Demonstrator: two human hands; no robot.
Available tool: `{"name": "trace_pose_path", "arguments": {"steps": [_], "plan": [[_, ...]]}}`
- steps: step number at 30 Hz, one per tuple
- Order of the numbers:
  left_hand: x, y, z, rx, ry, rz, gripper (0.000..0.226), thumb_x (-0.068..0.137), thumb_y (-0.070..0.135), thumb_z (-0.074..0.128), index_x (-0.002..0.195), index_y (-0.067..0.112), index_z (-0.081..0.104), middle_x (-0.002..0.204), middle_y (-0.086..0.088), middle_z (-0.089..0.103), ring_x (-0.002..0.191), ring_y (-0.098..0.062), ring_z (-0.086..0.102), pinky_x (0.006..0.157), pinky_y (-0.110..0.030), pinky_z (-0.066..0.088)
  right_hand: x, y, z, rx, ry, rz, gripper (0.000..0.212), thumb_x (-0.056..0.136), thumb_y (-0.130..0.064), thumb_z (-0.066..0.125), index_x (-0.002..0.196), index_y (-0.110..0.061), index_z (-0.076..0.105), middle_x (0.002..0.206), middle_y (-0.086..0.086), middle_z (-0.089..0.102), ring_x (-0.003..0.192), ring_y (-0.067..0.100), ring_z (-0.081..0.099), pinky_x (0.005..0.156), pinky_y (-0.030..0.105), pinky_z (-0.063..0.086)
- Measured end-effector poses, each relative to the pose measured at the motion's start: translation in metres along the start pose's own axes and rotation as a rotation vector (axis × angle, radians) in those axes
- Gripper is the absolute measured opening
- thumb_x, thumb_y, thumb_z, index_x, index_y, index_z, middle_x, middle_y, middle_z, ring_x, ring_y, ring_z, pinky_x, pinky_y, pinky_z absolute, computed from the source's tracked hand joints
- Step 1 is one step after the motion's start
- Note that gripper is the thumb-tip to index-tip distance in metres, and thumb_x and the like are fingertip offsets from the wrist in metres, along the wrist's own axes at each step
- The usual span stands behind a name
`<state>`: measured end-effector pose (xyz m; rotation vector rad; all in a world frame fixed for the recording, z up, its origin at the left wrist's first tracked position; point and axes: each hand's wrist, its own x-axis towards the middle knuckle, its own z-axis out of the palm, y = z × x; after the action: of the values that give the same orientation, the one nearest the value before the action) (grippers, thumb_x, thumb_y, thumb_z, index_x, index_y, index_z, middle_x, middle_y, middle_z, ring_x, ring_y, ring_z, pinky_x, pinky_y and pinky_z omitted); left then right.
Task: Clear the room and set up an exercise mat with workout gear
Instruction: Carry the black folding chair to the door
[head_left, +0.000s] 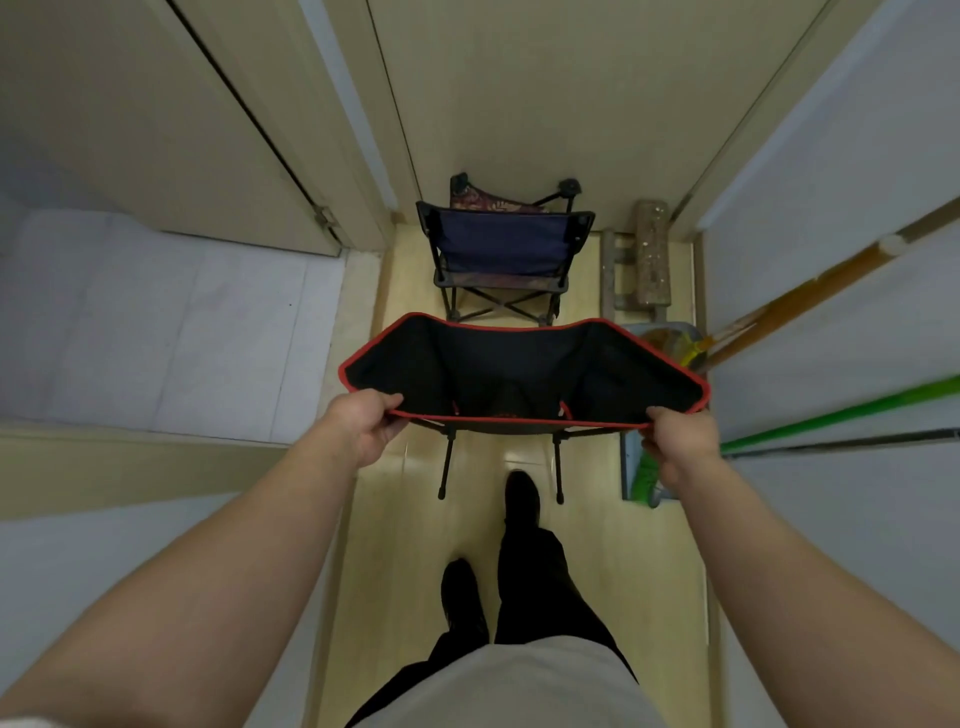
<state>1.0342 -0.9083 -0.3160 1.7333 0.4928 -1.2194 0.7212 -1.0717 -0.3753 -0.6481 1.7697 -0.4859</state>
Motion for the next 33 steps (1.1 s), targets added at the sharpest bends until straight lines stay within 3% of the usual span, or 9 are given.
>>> {"name": "trace_pose_path", "arguments": {"steps": [3, 7, 12, 18, 21, 25, 28, 31, 33], "plan": [[-0.008, -0.014, -0.013, 0.007, 0.004, -0.024, 0.028, 0.096, -0.007, 0.051, 0.121, 0.005, 0.053, 0.113, -0.018, 0.063, 0.103, -0.033, 0.065, 0.092, -0.046, 0.057, -0.012, 0.011, -0.013, -0.031, 0.003, 0.085, 0.027, 0.096, -0.009, 0.053, 0.123, -0.006, 0.056, 0.099, 0.016, 0.065, 0.078, 0.027, 0.061, 0.07, 0.038, 0.05], [-0.017, -0.039, -0.039, -0.006, -0.005, -0.08, 0.034, 0.097, -0.007, 0.044, 0.128, 0.007, 0.05, 0.12, -0.021, 0.059, 0.106, -0.038, 0.062, 0.093, -0.051, 0.056, -0.038, 0.03, -0.031, -0.041, 0.021, 0.137, 0.029, 0.101, -0.004, 0.04, 0.128, -0.006, 0.05, 0.113, 0.019, 0.061, 0.101, 0.038, 0.064, 0.088, 0.047, 0.051], [-0.025, -0.079, -0.069, 0.017, 0.055, -0.115, 0.045, 0.095, -0.011, 0.035, 0.134, 0.008, 0.047, 0.127, -0.023, 0.054, 0.107, -0.044, 0.059, 0.088, -0.058, 0.056, -0.068, 0.069, -0.047, -0.027, 0.055, 0.22, 0.04, 0.099, 0.0, 0.037, 0.136, -0.007, 0.049, 0.123, 0.018, 0.061, 0.104, 0.036, 0.064, 0.08, 0.046, 0.052], [-0.036, -0.129, -0.093, 0.023, 0.108, -0.183, 0.048, 0.095, -0.011, 0.031, 0.139, 0.005, 0.045, 0.136, -0.022, 0.051, 0.112, -0.041, 0.056, 0.087, -0.053, 0.053, -0.096, 0.119, -0.073, 0.004, 0.035, 0.329, 0.039, 0.1, -0.004, 0.044, 0.138, -0.011, 0.05, 0.125, 0.014, 0.062, 0.094, 0.029, 0.063, 0.083, 0.044, 0.051], [-0.045, -0.15, -0.105, 0.045, 0.114, -0.207, 0.045, 0.097, -0.008, 0.034, 0.139, 0.004, 0.044, 0.13, -0.02, 0.052, 0.109, -0.038, 0.057, 0.089, -0.049, 0.052, -0.108, 0.133, -0.08, 0.019, 0.006, 0.379, 0.028, 0.102, -0.006, 0.046, 0.129, -0.011, 0.051, 0.111, 0.013, 0.064, 0.084, 0.028, 0.062, 0.079, 0.041, 0.05], [-0.048, -0.172, -0.122, 0.015, 0.112, -0.265, 0.041, 0.096, -0.006, 0.037, 0.135, 0.006, 0.046, 0.112, -0.017, 0.058, 0.091, -0.035, 0.06, 0.089, -0.048, 0.052, -0.12, 0.152, -0.092, 0.003, 0.001, 0.458, 0.022, 0.101, -0.005, 0.047, 0.122, -0.01, 0.05, 0.096, 0.015, 0.063, 0.081, 0.03, 0.063, 0.059, 0.041, 0.05], [-0.048, -0.191, -0.135, 0.009, 0.113, -0.304, 0.042, 0.095, -0.005, 0.039, 0.134, 0.007, 0.047, 0.11, -0.018, 0.059, 0.094, -0.035, 0.061, 0.074, -0.049, 0.054, -0.123, 0.169, -0.104, -0.033, -0.01, 0.524, 0.021, 0.101, -0.006, 0.048, 0.122, -0.009, 0.051, 0.099, 0.017, 0.063, 0.083, 0.032, 0.063, 0.059, 0.042, 0.051], [-0.049, -0.21, -0.143, 0.003, 0.138, -0.308, 0.036, 0.096, -0.005, 0.038, 0.128, 0.007, 0.046, 0.119, -0.019, 0.056, 0.094, -0.037, 0.06, 0.07, -0.05, 0.053, -0.126, 0.188, -0.117, -0.08, -0.012, 0.555, 0.024, 0.102, -0.006, 0.048, 0.126, -0.006, 0.05, 0.099, 0.019, 0.06, 0.086, 0.033, 0.062, 0.073, 0.044, 0.054], [-0.048, -0.224, -0.151, 0.012, 0.165, -0.321, 0.035, 0.096, -0.004, 0.039, 0.128, 0.006, 0.048, 0.113, -0.015, 0.056, 0.085, -0.029, 0.059, 0.071, -0.043, 0.051, -0.127, 0.197, -0.122, -0.1, -0.029, 0.539, 0.033, 0.101, -0.006, 0.05, 0.134, -0.007, 0.048, 0.101, 0.018, 0.058, 0.101, 0.035, 0.063, 0.09, 0.047, 0.055]]}}
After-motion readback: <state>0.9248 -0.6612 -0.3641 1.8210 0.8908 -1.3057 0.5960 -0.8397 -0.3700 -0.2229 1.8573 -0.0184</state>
